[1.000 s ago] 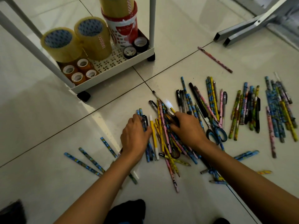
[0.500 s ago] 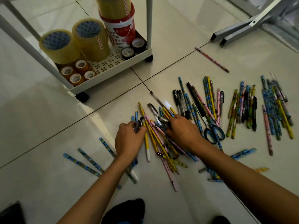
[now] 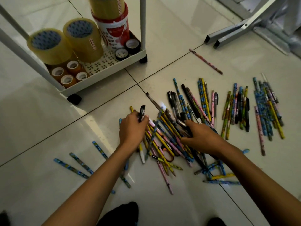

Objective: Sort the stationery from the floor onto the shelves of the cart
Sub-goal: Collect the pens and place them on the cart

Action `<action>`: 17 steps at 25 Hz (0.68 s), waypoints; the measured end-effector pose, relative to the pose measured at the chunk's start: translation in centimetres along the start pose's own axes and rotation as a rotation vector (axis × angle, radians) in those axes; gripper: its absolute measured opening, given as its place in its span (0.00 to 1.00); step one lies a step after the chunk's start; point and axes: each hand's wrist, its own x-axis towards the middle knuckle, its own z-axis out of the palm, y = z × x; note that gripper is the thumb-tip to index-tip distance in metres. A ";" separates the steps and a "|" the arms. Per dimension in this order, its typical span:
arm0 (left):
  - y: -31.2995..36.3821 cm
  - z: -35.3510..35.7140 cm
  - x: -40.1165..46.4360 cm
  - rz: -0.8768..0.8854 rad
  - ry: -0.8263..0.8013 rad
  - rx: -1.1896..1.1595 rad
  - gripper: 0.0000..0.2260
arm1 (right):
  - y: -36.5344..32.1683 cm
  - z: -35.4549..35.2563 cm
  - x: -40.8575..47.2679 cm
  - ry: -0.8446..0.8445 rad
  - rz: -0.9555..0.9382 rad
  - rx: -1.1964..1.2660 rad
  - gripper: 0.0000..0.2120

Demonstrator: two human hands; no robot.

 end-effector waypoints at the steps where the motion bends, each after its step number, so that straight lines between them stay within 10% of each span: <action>1: 0.4 0.2 0.7 -0.001 -0.013 0.001 0.13 | 0.5 -0.1 -0.2 0.004 0.006 0.006 0.18; 17: 5.3 4.0 6.2 -0.210 -0.018 0.060 0.18 | 3.9 -0.5 2.1 0.406 0.090 0.532 0.09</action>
